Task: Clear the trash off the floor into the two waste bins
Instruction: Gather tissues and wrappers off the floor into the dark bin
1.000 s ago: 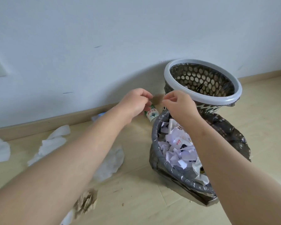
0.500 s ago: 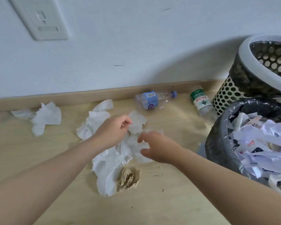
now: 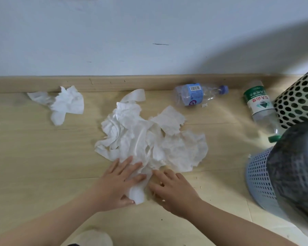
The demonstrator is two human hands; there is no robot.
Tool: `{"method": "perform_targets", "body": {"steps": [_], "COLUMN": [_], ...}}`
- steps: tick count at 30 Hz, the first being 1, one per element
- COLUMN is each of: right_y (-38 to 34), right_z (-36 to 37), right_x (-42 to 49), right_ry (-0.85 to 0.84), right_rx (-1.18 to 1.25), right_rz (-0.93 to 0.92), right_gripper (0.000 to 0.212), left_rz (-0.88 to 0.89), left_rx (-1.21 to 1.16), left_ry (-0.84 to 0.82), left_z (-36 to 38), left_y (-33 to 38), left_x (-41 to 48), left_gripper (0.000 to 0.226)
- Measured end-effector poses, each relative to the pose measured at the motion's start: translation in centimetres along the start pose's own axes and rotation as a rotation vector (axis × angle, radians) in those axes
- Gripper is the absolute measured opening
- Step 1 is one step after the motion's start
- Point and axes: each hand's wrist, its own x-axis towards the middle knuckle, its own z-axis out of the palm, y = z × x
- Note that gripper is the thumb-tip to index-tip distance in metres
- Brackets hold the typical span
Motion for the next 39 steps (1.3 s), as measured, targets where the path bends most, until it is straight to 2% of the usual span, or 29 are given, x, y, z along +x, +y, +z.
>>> {"method": "perform_targets", "body": {"steps": [5,7,8,10,12,15,18,20,22,24,26,28,30,32,35,39], "right_y": [0.9,1.2,1.2,1.6,2.0,3.1,4.4,4.8,4.9,4.7,4.7,4.5,4.5,4.8,5.6,6.9], "right_z": [-0.1,-0.9,-1.5,-2.4,-3.7,-5.0,-5.5,-5.4,-4.8,-4.0,-3.7,-3.7,-4.2,-5.0,-7.7,-12.1], "right_x": [1.0,1.3,1.4,1.7,1.8,2.3,2.4,2.3,2.2,2.0,1.8,1.7,1.7,1.9,1.8,0.7], "right_ry": [0.158,0.189,0.174,0.146,0.175,0.294,0.305,0.225,0.145,0.075,0.020,0.008,0.070,0.145,0.258,0.429], "right_rx": [0.046,0.097,0.154,0.216,0.294,0.387,0.465,0.451,0.443,0.425,0.393,0.370,0.418,0.546,0.731,1.081], "right_rz": [-0.034,-0.010,0.008,0.067,0.147,0.325,0.489,0.543,0.578,0.590,0.597,0.604,0.612,0.612,0.631,0.686], "right_gripper": [0.032,0.018,0.022,0.029,0.027,0.028,0.049,0.063,0.068,0.065,0.050,0.031,0.017,0.025,0.029,0.017], "left_rz": [0.001,-0.036,-0.058,-0.095,-0.156,-0.237,-0.319,-0.355,-0.351,-0.370,-0.466,-0.610,-0.700,-0.705,-0.642,-0.541], "left_rx": [-0.136,-0.197,-0.222,-0.340,-0.495,-0.552,-0.617,-0.678,-0.800,-0.999,-1.228,-1.324,-1.244,-1.102,-1.027,-0.935], "left_ry": [0.259,0.294,0.310,0.273,0.238,0.129,0.113,0.223,0.406,0.633,0.774,0.735,0.533,0.368,0.314,0.337], "left_z": [-0.4,-1.4,-2.0,-3.9,-6.1,-10.0,-14.0,-15.7,-17.4,-17.9,-17.1,-15.3,-13.4,-12.2,-12.2,-14.8], "left_y": [0.0,-0.1,-0.2,-0.1,-0.1,-0.4,-1.1,-1.6,-1.6,-1.4,-1.1,-1.1,-1.0,-0.7,-0.2,0.6], "left_x": [0.9,1.4,1.7,2.4,3.1,3.8,3.9,3.9,3.8,4.3,5.1,6.2,7.1,7.4,7.9,9.3], "left_gripper": [0.043,0.039,0.039,0.045,0.052,0.033,0.033,0.033,0.034,0.035,0.028,0.019,0.033,0.036,0.030,0.023]}}
